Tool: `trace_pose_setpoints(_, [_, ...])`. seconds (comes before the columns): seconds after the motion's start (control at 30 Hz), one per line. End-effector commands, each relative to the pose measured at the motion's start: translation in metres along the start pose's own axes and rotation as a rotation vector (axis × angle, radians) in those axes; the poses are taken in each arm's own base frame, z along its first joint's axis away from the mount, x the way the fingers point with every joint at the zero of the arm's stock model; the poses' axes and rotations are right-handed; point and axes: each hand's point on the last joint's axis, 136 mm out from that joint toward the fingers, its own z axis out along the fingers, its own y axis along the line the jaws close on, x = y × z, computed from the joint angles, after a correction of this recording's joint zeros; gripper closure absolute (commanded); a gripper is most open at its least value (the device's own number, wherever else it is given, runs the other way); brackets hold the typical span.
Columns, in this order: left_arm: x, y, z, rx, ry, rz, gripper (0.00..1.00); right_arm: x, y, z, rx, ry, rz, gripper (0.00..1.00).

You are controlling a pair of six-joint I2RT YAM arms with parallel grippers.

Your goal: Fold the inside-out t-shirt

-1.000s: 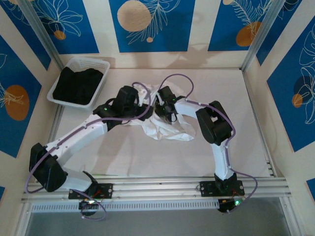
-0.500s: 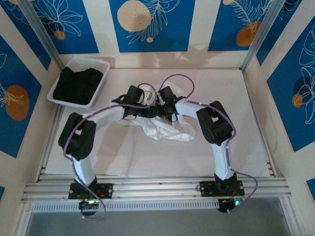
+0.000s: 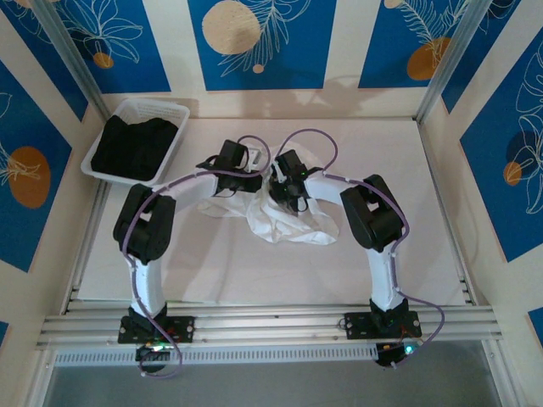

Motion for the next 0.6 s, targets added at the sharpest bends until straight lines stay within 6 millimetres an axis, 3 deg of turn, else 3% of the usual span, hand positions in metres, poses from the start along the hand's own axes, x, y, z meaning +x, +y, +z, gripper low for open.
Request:
trace_pose_setpoints(0.0, [-0.035,-0.014,-0.027,0.072,-0.099,0.017,1.0,0.043,-0.013,0.002,0.046,0.14,-0.017,1.0])
trace_pose_setpoints(0.3, [-0.097,-0.074,-0.17,0.193,-0.383,0.092,1.0,0.039,-0.022,-0.023,0.057,0.065,-0.086,1.0])
trace_pose_setpoints(0.57, [-0.133,-0.125,-0.25,0.359,-0.53,0.129,1.0,0.045,-0.021,-0.022,0.088,0.039,-0.138,0.99])
